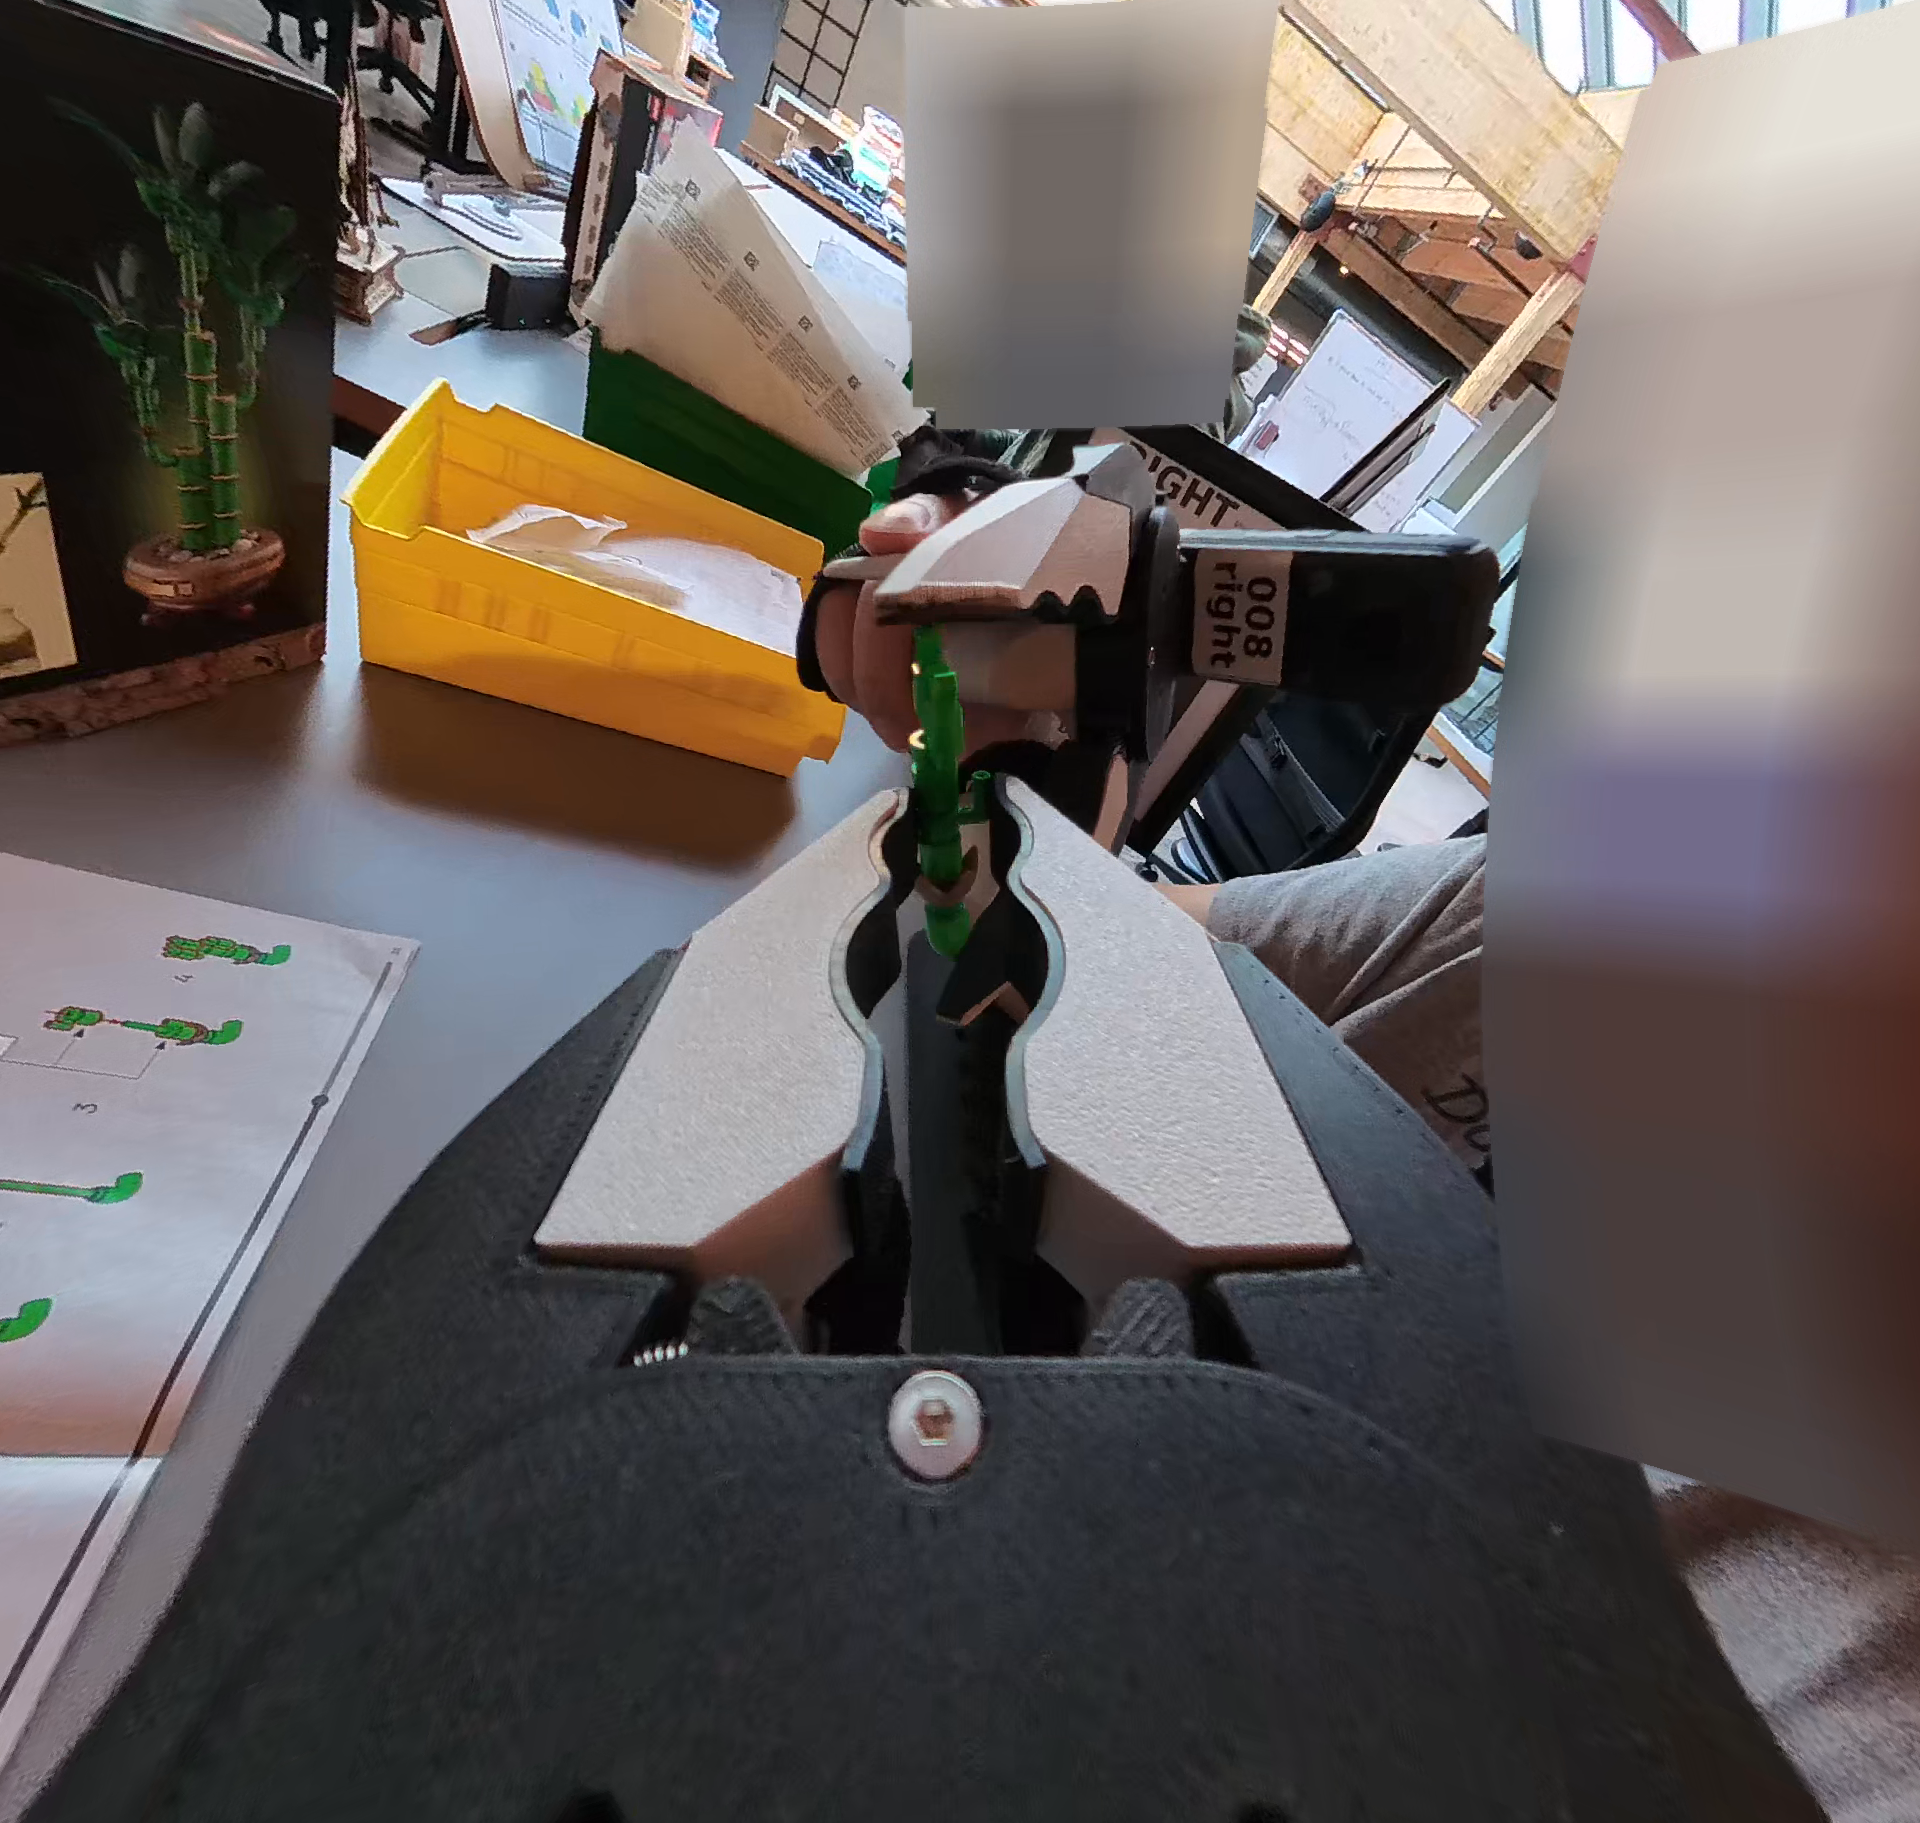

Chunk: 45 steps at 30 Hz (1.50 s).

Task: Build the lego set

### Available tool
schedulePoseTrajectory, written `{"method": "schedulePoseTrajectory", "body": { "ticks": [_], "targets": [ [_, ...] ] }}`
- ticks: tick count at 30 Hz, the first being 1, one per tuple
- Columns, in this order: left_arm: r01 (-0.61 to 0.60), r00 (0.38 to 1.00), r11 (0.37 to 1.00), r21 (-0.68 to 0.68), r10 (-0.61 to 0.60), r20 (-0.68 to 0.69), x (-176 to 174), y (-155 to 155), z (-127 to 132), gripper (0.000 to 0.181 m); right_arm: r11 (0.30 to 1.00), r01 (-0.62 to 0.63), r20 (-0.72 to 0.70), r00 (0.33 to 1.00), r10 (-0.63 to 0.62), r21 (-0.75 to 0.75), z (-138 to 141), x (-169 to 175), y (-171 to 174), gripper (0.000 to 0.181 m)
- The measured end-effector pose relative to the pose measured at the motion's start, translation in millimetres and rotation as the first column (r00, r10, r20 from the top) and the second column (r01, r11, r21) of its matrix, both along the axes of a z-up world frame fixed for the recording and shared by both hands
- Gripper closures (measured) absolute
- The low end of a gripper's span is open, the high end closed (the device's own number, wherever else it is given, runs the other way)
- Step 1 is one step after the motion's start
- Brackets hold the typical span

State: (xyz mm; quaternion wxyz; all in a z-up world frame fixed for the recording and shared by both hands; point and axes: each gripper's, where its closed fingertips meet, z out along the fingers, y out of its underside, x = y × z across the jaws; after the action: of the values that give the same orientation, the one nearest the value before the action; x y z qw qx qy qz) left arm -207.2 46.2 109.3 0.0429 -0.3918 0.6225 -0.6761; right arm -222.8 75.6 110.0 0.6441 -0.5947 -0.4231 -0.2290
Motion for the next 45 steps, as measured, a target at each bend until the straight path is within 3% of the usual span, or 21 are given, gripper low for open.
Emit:
{"method": "schedulePoseTrajectory", "body": {
  "ticks": [13, 16, 25, 36, 45],
  "targets": [
    [0.012, 1.000, 1.000, -0.008, -0.012, -0.028, 0.1, -2.1, -3.3, 0.169, 1.000, -0.008, 0.001, 1.000, 0.008, -0.019, -0.9, -1.4, -2.4, 0.110],
    [0.016, 0.999, 1.000, -0.018, -0.016, -0.029, -0.3, -1.6, -2.6, 0.169, 0.999, -0.042, -0.050, 0.998, 0.041, -0.023, 4.8, -3.8, -7.7, 0.118],
    [0.020, 0.999, 1.000, 0.012, -0.019, -0.032, 0.0, -4.7, -6.4, 0.170, 0.998, -0.005, -0.051, 0.999, 0.001, -0.061, -0.2, 2.6, -4.3, 0.122],
    [0.024, 0.999, 1.000, 0.001, -0.024, -0.042, -0.7, -4.4, -6.1, 0.169, 0.993, 0.035, 0.025, 0.999, -0.033, -0.111, -13.7, -0.7, 0.2, 0.095],
    [-0.018, 0.997, 1.000, 0.025, 0.020, -0.074, 5.3, 0.1, -13.4, 0.170, 0.982, 0.164, 0.118, 0.981, -0.153, -0.095, -18.5, 9.8, 10.4, 0.096]
  ]
}}
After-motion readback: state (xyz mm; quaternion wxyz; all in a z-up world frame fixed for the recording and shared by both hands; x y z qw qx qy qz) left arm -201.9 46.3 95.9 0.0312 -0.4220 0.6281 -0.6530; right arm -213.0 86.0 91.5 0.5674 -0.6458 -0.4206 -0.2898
